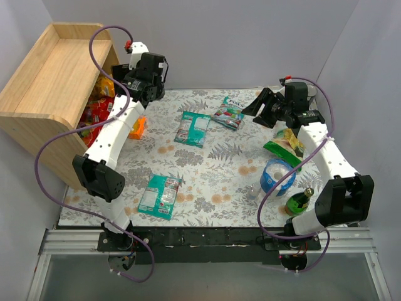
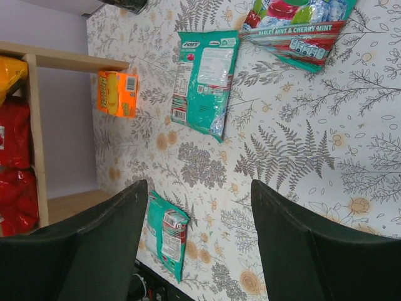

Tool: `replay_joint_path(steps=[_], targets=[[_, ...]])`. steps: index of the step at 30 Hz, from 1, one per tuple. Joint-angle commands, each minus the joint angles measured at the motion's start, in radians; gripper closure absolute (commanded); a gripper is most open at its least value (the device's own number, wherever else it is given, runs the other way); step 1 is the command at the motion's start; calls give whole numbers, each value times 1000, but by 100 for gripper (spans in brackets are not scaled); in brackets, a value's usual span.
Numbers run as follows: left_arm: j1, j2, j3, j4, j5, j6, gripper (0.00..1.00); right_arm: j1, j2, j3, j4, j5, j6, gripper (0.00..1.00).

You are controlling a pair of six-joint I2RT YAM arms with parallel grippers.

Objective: Place and organize the candy bags onto the shelf

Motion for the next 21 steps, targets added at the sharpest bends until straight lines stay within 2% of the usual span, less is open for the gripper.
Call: replay_joint_path(steps=[1,9,14,21], targets=[[18,-77,19,-74,-28,-139,2,4,-15,3,89,-21,-11,26],[123,-68,-18,-42,33,-186,4,1,-35,-74,152,-33,1,26],[184,-22,8,-31,76,-204,15,-15,-36,-83,145,-31,-8,26],[229,7,-10,-7,121,-213,41,-36,-33,-74,144,-37,-13,27]])
